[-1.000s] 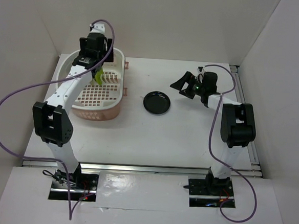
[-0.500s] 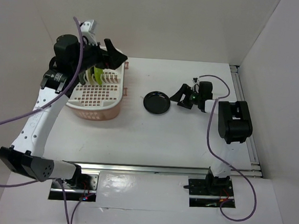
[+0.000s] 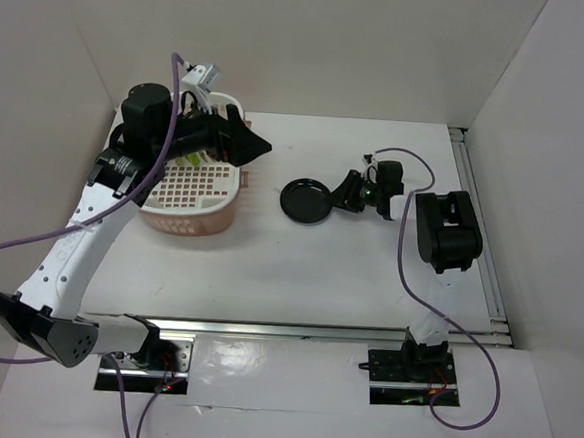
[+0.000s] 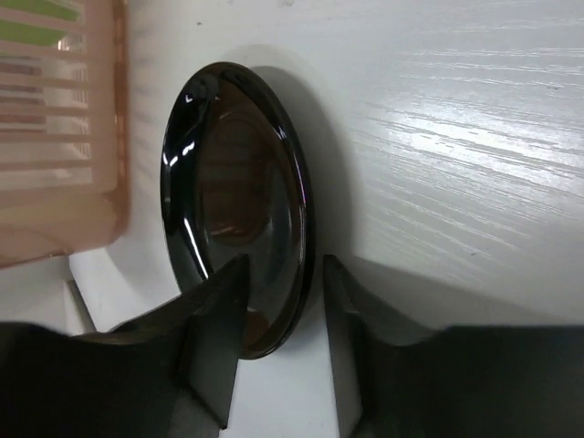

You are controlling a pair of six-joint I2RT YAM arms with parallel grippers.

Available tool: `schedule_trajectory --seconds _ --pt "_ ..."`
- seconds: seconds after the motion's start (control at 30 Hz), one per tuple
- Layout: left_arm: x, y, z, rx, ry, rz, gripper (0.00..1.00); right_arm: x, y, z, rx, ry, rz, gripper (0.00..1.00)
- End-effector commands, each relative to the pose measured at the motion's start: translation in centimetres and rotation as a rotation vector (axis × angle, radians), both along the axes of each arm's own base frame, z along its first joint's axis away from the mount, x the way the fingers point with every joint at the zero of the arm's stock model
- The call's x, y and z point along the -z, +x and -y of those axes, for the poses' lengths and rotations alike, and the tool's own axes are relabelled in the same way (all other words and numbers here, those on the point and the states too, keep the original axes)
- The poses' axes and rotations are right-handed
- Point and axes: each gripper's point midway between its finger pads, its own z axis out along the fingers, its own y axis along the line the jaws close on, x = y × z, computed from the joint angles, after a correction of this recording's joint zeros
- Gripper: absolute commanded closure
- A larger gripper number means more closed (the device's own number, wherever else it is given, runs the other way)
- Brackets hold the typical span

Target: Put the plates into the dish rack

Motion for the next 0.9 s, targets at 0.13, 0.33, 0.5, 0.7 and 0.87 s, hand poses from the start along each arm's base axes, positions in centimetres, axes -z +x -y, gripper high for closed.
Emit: schedule_trajectory --seconds 0.13,0.33,0.5,0.7,0.87 --pt "-1.9 -1.2 -0.2 -0.009 0.012 0.092 0.00 8.7 -3.6 2.1 0.096 -0.143 -0.280 0.81" --pt "-1.1 -0.6 -0.1 -0.033 0.024 0.075 0.00 8.8 -3.0 2.0 0.147 -0.093 -0.322 1.00" --pt "-0.3 0.8 -0.8 -0.105 0.039 0.042 0.00 1.6 1.4 2.2 0.229 -0.033 -0.197 1.00" --pt "0.2 3.5 0.3 -0.254 0.158 0.058 0.00 -13.3 4.1 3.5 0.374 -0.072 0.096 1.00" --pt "1.1 5.6 1.5 -0.265 0.193 0.043 0.00 -22.2 2.4 2.6 0.320 -0.040 0.303 1.00"
